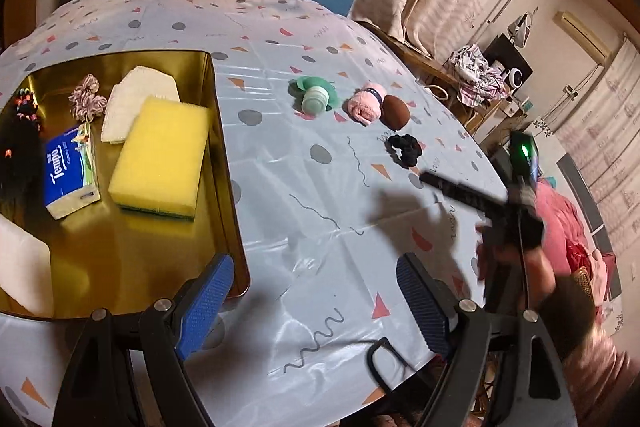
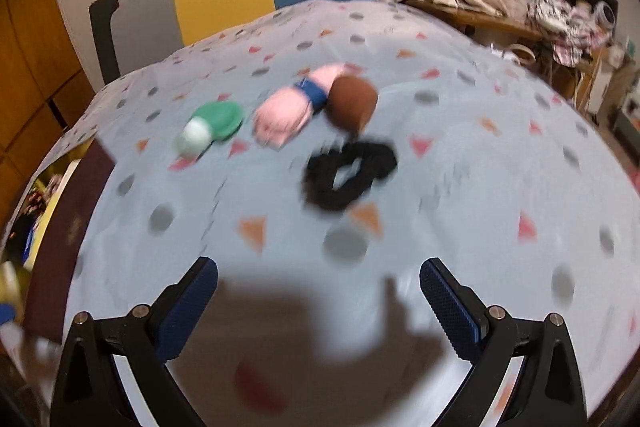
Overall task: Organize rigid objects
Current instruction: 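Move the right tool to the black scrunchie and grasp it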
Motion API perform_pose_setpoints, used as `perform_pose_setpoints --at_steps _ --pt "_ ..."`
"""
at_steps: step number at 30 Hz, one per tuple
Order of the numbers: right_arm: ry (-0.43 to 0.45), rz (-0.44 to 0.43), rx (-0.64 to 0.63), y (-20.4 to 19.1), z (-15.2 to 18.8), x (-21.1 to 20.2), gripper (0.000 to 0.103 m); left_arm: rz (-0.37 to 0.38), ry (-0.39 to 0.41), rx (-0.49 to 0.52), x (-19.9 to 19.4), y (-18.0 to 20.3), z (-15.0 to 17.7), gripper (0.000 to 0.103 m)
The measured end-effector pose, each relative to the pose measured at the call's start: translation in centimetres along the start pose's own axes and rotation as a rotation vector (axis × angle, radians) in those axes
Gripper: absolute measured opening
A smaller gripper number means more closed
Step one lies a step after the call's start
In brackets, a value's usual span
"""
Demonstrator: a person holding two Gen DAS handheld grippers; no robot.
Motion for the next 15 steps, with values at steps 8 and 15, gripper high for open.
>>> perform_pose_setpoints --at_steps 8,15 --pt "-0.039 0.001 -0.070 2.5 -4.9 6.2 0.103 -0.064 0.057 -0.027 -1.5 -1.1 -1.3 0.085" --pt "-0.028 -0.057 -0.047 3.2 -4.6 8.3 0.083 -0.090 0.058 -0.042 -0.7 -1.4 -1.9 0.085"
Point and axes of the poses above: each gripper's, at about its wrist camera, not at the fingertips, and x roughly the way its jaws point, y to its right, z to its underside, the point moved 2 cm from there along x, roughly the way its jaws point, and after that the axes turned 12 degrees about -x, right-handed, at the moved point
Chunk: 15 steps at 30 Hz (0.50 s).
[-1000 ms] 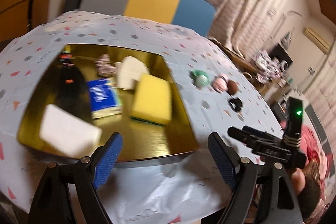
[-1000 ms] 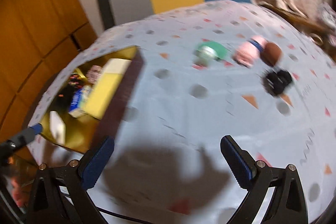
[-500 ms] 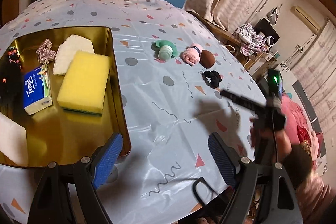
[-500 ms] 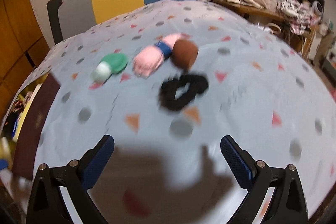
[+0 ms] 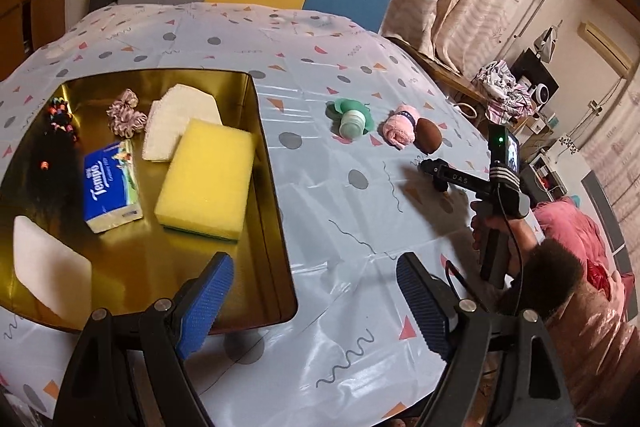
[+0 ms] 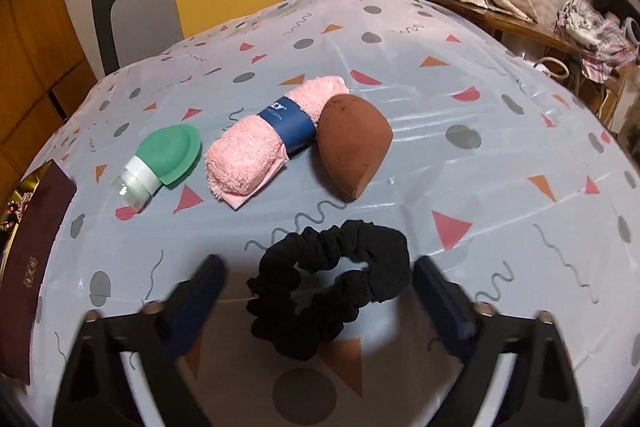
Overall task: Organize rigid objects
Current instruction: 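Move the right tool to the black scrunchie and grasp it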
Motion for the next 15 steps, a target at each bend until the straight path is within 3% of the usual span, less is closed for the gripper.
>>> perform_pose_setpoints --at_steps 2,3,7,9,15 --pt "0.006 0.009 0.001 -0.1 0.1 0.0 0.079 0.002 -0.004 0.007 0.4 0.5 0.0 0.085" --pt "0.017 0.000 -0.004 -0.2 0.0 -0.1 0.068 0.003 -0.005 0.014 0.6 0.8 0.0 0.085" --pt "0.027 0.001 -0.017 -0.6 0.1 -0.2 0.054 0.006 -0.011 0.053 1.4 2.4 -0.4 0.085" --pt "0.031 0.007 -0.009 -0.5 0.2 -0.4 0.040 0.007 -0.011 0.067 1.7 3.2 -0.7 0.085" --pt "0.052 -0.025 0.067 0.6 1.2 -1.4 0.030 0.013 0.031 0.111 2.6 5.9 -2.5 0.085"
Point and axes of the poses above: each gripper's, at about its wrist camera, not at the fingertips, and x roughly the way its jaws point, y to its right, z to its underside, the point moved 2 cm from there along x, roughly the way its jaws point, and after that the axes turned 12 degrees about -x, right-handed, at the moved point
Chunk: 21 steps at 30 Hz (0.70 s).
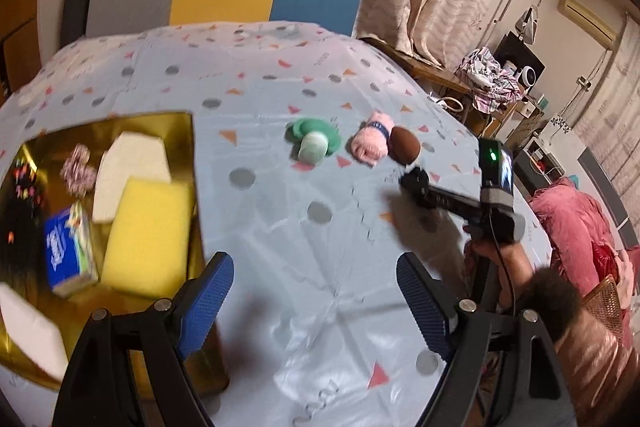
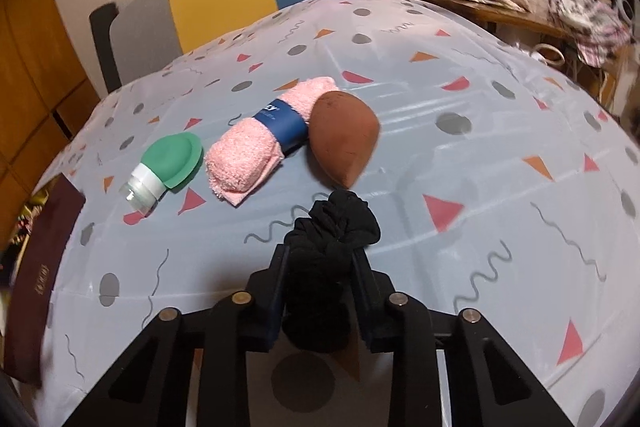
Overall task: Organize rigid objects
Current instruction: 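Move the right tool to the black scrunchie and grasp it, then grasp the green-capped white bottle with the left tool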
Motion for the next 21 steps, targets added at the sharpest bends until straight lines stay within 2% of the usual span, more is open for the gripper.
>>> perform_pose_setpoints --at_steps 9,11,18,21 --pt "0.042 -0.001 0.073 0.7 1.4 -1.1 0.030 -0.034 -0.025 0.016 5.6 3.2 -4.0 0.085" --pt "0.047 -0.001 0.079 0.8 1.6 -1.1 0.030 -0.059 -0.035 0.057 8.1 4.2 -5.1 0.085" --pt "0.048 0.021 0.059 0.6 1.6 -0.9 0.030 -0.174 -0.041 0.068 15.3 4.4 -8.3 0.085" --pt "0.052 0.018 0.064 0.8 1.7 -0.9 0.029 -0.213 -0.044 0.113 17.9 4.9 -9.1 0.085"
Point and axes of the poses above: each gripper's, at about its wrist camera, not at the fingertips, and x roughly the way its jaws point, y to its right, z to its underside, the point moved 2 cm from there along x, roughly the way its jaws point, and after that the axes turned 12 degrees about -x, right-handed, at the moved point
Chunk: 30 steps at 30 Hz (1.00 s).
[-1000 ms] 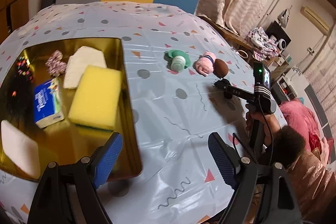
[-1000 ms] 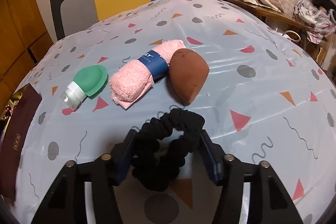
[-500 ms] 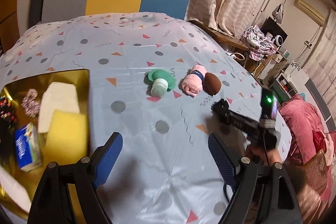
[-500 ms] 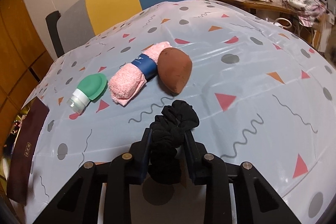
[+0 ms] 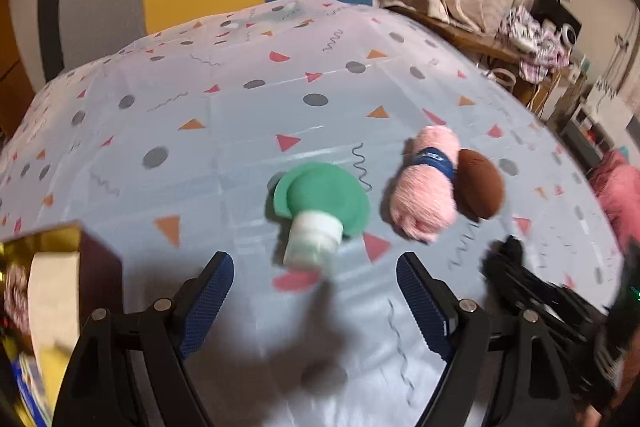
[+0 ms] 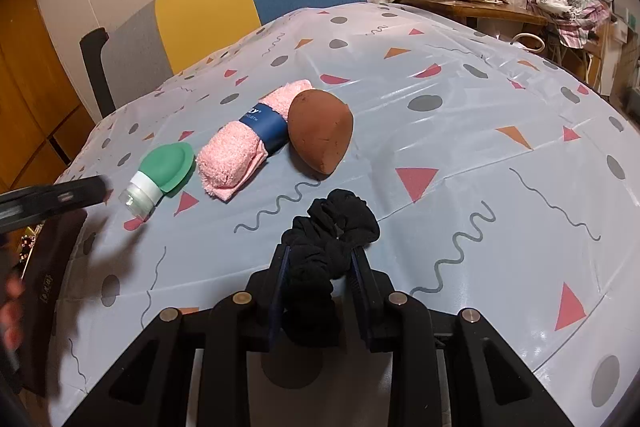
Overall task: Organize rigid objects
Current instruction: 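Grasp the green-capped white bottle with the left tool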
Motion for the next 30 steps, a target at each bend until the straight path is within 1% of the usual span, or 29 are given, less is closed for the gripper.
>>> perform_pose_setpoints --at_steps 4,6,8,11,12,14,15,17,21,22,25,30 --pt "0.006 -0.010 0.013 0.2 0.0 0.0 0.029 -0.069 0.013 0.105 2.7 1.5 -0.8 0.085" --pt "0.008 -0.010 0.014 0.2 0.1 0.0 0.029 -0.073 0.015 0.127 3.7 1.9 -1.0 0.085" --pt "0.008 -0.006 0.012 0.1 0.1 0.0 0.029 -0.067 -0.010 0.118 4.9 2.0 -1.3 0.085" --pt "0.008 0.003 0.004 -0.1 0.1 0.0 0.029 -0.092 -0.039 0.082 6.5 1.5 -1.6 0.085" --pt "0.008 0.003 0.004 0.0 0.1 0.0 0.029 -0.082 -0.041 0.067 6.8 1.3 -1.6 0.085" --pt "0.010 0.001 0.006 0.0 0.1 0.0 0.029 -0.063 -0.026 0.054 6.8 1.2 -1.4 0.080" --pt "0.011 0.000 0.007 0.1 0.1 0.0 0.029 -0.048 -0.013 0.062 6.7 1.3 -1.1 0.069" --pt "0.012 -0.002 0.009 0.1 0.1 0.0 0.029 -0.054 0.006 0.085 6.8 1.7 -0.6 0.066" --pt "0.013 0.005 0.003 0.0 0.2 0.0 0.029 -0.033 0.048 0.082 6.3 1.6 0.1 0.053" --pt "0.012 0.009 0.000 -0.1 0.2 0.0 0.029 -0.039 0.055 0.072 6.0 1.5 0.3 0.045" --pt "0.011 0.023 -0.012 -0.3 0.2 0.1 0.029 -0.033 0.065 0.032 5.3 0.7 0.5 0.045" --pt "0.008 0.044 -0.030 -0.5 0.1 0.2 0.029 0.009 0.064 -0.038 3.8 -0.6 1.7 0.045"
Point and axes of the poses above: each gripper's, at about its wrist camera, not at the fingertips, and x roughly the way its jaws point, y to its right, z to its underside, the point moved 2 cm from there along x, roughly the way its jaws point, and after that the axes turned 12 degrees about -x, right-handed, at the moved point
